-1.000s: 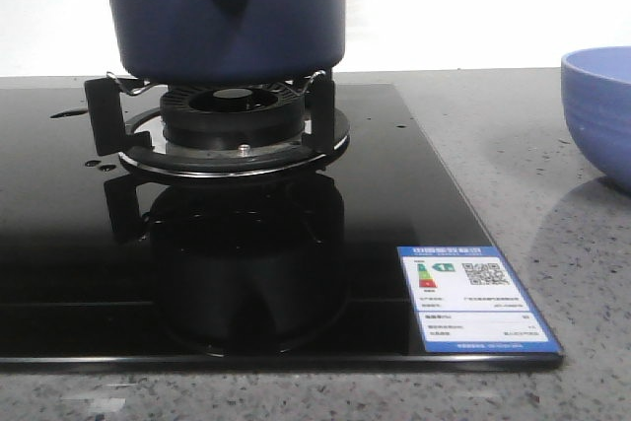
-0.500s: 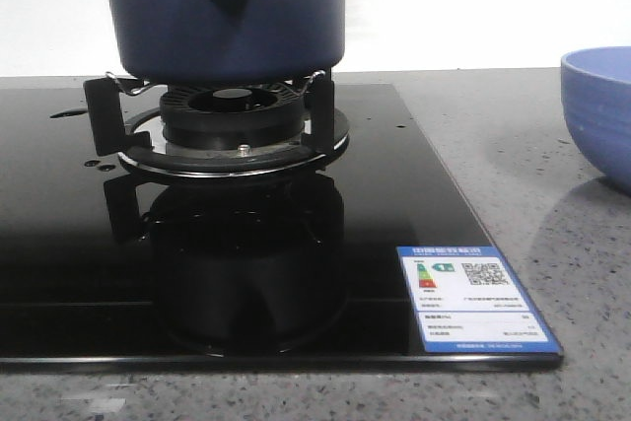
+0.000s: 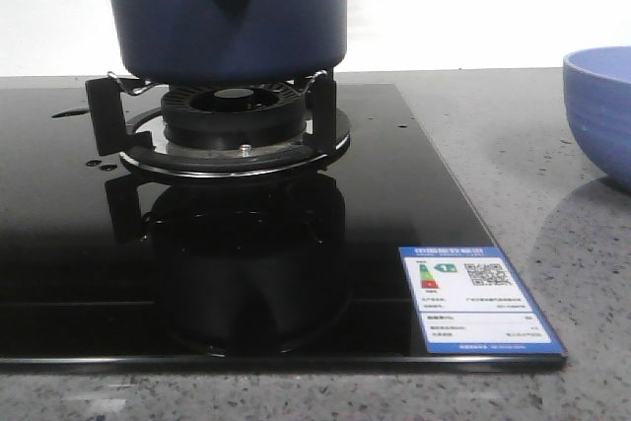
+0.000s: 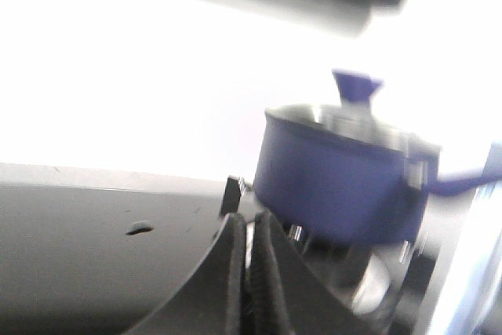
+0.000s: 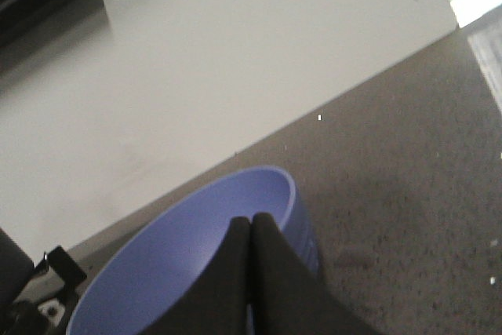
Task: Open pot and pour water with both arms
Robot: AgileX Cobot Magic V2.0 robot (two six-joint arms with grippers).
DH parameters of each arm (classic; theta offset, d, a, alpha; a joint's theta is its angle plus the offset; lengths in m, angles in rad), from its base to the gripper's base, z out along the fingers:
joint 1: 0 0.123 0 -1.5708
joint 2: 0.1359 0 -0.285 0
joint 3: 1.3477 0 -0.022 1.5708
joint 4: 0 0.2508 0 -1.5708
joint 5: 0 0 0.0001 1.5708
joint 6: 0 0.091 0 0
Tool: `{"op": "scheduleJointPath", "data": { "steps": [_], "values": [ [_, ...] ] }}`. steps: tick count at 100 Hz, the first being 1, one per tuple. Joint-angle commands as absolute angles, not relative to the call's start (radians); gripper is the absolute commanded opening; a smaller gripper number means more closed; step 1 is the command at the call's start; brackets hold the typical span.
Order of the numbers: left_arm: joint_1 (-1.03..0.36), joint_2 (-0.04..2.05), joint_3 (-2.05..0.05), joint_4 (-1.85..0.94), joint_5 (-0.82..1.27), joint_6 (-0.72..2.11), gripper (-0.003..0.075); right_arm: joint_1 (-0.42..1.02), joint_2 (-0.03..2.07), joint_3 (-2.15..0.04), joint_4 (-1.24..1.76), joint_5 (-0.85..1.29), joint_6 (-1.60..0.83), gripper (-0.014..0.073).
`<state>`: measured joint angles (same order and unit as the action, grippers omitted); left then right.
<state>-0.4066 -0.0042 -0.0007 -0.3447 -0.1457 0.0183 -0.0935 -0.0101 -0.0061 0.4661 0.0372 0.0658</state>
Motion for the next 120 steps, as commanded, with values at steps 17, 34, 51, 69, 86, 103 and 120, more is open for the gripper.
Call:
{"op": "scheduleJointPath", "data": {
  "steps": [17,34,51,69,86,103,120],
  "values": [
    [-0.418,-0.031,0.011,-0.665,-0.311,0.0,-0.002,-0.099,-0.008,-0.166,0.478,0.191,0.054,-0.0063],
    [-0.418,0.023,-0.136,-0.618,-0.111,0.029,-0.002,-0.099,0.1,-0.298,0.478,0.417,0.054,-0.0063],
    [-0.418,0.236,-0.366,-0.438,0.195,0.036,-0.002,-0.099,0.284,-0.477,0.476,0.683,0.047,-0.0063],
    [-0.418,0.515,-0.612,-0.45,0.474,0.208,-0.0015,-0.096,0.502,-0.673,0.476,0.951,0.02,-0.0063],
    [-0.418,0.703,-0.787,-0.866,0.703,0.761,-0.0004,-0.075,0.637,-0.803,0.52,1.117,-0.061,-0.0064],
    [-0.418,0.859,-0.856,-1.307,0.859,1.254,-0.0004,-0.066,0.663,-0.829,0.686,1.088,-0.259,-0.0065],
    [-0.418,0.976,-0.893,-1.462,0.849,1.448,0.0048,-0.066,0.656,-0.829,0.758,0.991,-0.442,-0.0064]
  ]
}}
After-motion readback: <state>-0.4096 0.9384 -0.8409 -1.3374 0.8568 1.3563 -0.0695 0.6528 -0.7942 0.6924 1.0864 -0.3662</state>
